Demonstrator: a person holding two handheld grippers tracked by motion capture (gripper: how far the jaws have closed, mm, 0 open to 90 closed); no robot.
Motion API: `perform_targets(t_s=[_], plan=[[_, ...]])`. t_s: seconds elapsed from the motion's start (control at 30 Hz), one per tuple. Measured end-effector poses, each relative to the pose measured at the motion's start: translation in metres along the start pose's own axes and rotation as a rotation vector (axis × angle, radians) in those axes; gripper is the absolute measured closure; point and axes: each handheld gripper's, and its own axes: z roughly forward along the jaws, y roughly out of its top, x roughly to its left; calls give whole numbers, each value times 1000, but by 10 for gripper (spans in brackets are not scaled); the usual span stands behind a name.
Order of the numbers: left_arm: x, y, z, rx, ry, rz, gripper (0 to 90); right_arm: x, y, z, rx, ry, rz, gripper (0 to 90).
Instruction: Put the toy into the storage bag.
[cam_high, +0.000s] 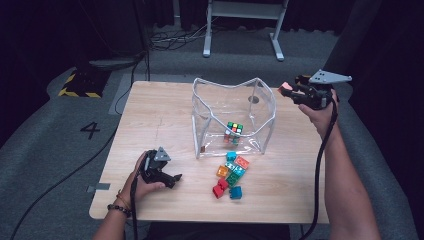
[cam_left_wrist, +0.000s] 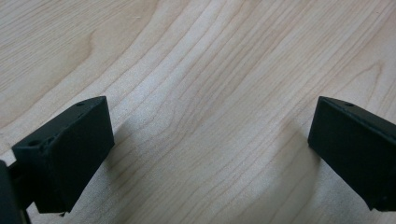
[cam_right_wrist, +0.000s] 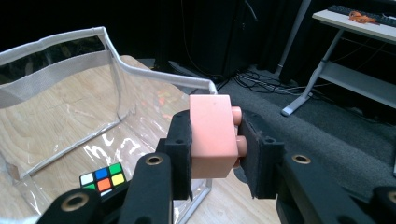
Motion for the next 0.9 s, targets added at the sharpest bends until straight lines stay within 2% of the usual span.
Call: perform_targets(t_s=[0.27,0.53,0.7,0.9], plan=[[0,0,0,-3,2,-2,4,-1,10,14,-10,26,13,668],[0,0,0,0,0,0,4,13,21,33,19,66,-31,668],[0,0,0,-1,1,-1,4,20,26,45,39,91,-41,668],[0,0,0,-1,1,-1,3,31,32,60,81,135,-87,667]])
